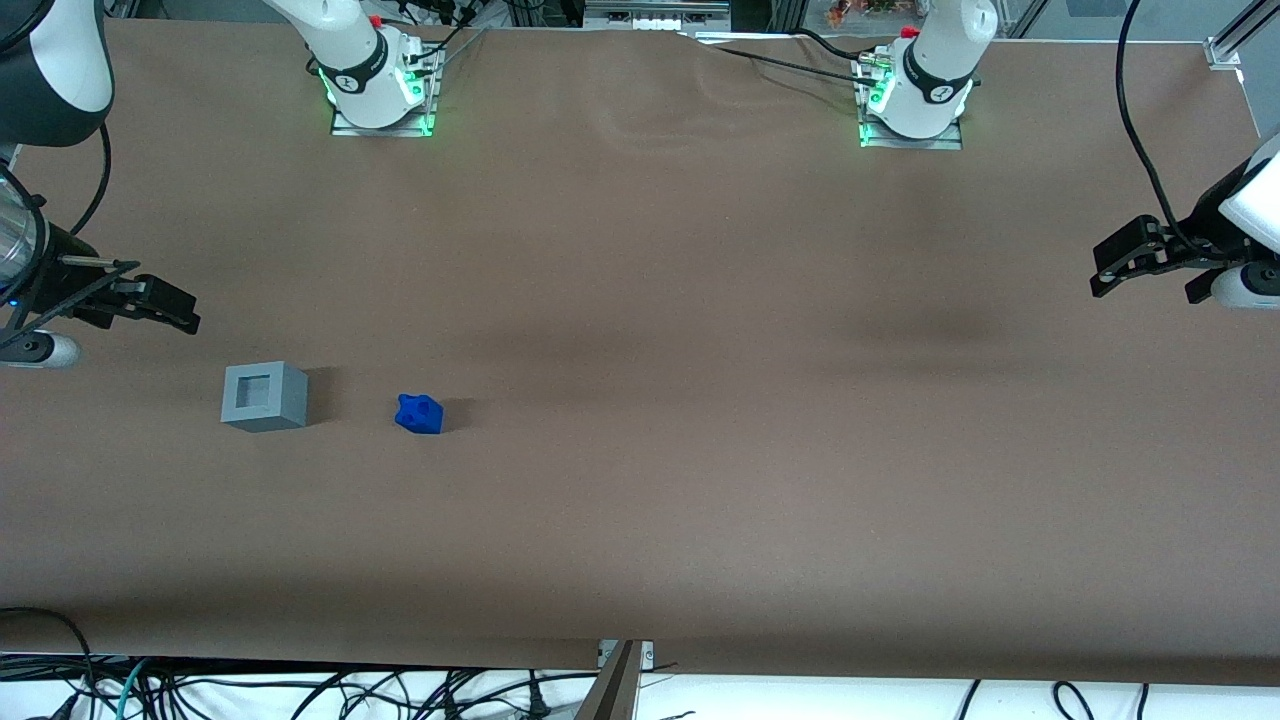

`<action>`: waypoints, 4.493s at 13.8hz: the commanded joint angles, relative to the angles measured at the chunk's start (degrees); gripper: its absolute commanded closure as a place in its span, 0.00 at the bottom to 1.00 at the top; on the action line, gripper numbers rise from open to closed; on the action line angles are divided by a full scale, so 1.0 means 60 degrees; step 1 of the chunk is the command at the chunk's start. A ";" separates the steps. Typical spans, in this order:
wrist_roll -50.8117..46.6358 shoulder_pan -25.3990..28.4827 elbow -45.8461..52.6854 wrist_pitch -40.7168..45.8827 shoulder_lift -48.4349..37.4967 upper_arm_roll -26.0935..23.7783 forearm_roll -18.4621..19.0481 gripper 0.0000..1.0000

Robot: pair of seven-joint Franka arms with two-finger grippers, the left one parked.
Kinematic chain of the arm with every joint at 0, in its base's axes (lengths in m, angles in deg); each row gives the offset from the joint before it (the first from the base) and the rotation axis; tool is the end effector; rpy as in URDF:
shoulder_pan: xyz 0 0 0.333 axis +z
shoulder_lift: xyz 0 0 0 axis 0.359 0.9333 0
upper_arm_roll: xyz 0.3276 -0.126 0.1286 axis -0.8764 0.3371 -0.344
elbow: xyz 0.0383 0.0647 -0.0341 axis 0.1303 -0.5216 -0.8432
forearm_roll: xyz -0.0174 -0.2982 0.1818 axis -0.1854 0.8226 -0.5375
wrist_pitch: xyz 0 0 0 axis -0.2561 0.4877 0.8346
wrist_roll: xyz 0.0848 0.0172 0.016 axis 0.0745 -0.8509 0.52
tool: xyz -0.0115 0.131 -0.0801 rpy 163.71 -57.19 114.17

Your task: Insert blue part into gray base with right arm

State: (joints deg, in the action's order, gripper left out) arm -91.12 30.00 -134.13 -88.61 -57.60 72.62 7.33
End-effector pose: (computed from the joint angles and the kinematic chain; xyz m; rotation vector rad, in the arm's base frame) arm 0.5937 0.0130 0.5805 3.1114 -0.0739 0.0098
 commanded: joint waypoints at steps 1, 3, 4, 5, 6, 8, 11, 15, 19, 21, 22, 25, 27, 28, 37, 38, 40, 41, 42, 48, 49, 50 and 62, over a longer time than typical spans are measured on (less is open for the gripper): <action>0.0100 -0.0073 -0.0015 -0.0034 -0.0054 -0.0049 0.0129 0.00; 0.0086 -0.0073 -0.0015 -0.0034 -0.0054 -0.0034 0.0129 0.00; 0.0086 -0.0073 -0.0015 -0.0034 -0.0054 -0.0034 0.0129 0.00; 0.0100 -0.0102 -0.0015 -0.0034 -0.0054 -0.0034 0.0129 0.00; 0.0100 -0.0102 -0.0015 -0.0034 -0.0054 -0.0034 0.0129 0.00; 0.0042 -0.0044 -0.0015 -0.0049 0.0004 -0.0049 0.0158 0.00; -0.0017 0.0044 -0.0015 -0.0325 0.0122 -0.0078 0.0187 0.00; -0.0045 0.0453 -0.0030 -0.0605 0.0386 -0.0093 0.0187 0.00; -0.0119 0.0790 -0.0030 -0.1160 0.1262 -0.0093 0.0115 0.00; -0.0511 0.1141 -0.0030 -0.1789 0.1804 -0.0093 0.0100 0.00; -0.1182 0.1331 -0.0030 -0.1879 0.1995 -0.0093 0.0114 0.00; -0.1950 0.1611 -0.0030 -0.2127 0.2523 -0.0093 0.0056 0.00; -0.2257 0.1830 -0.0045 -0.2450 0.2889 -0.0093 0.0056 0.00; -0.2374 0.1904 -0.0030 -0.2466 0.3094 -0.0093 0.0041 0.00; -0.2405 0.2110 -0.0162 -0.3255 0.4223 -0.0107 -0.0560 0.00; -0.2405 0.2124 -0.0220 -0.3387 0.4325 -0.0107 -0.0560 0.00; -0.2405 0.2153 -0.0235 -0.3564 0.4516 -0.0107 -0.0574 0.00; -0.2419 0.2168 -0.0250 -0.3608 0.4560 -0.0107 -0.0574 0.00; -0.2419 0.2168 -0.0293 -0.3652 0.4633 -0.0107 -0.0574 0.00; -0.2405 0.2168 -0.0645 -0.4004 0.4693 -0.0107 -0.1189 0.00; -0.2390 0.2168 -0.0660 -0.3989 0.4707 -0.0107 -0.1190 0.00; -0.2390 0.2154 -0.0704 -0.3960 0.4722 -0.0107 -0.1190 0.00; -0.1777 0.2066 -0.0660 -0.3041 0.3640 0.0286 -0.1058 0.56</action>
State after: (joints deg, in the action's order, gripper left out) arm -104.20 42.75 -137.36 -110.43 -32.01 73.17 1.02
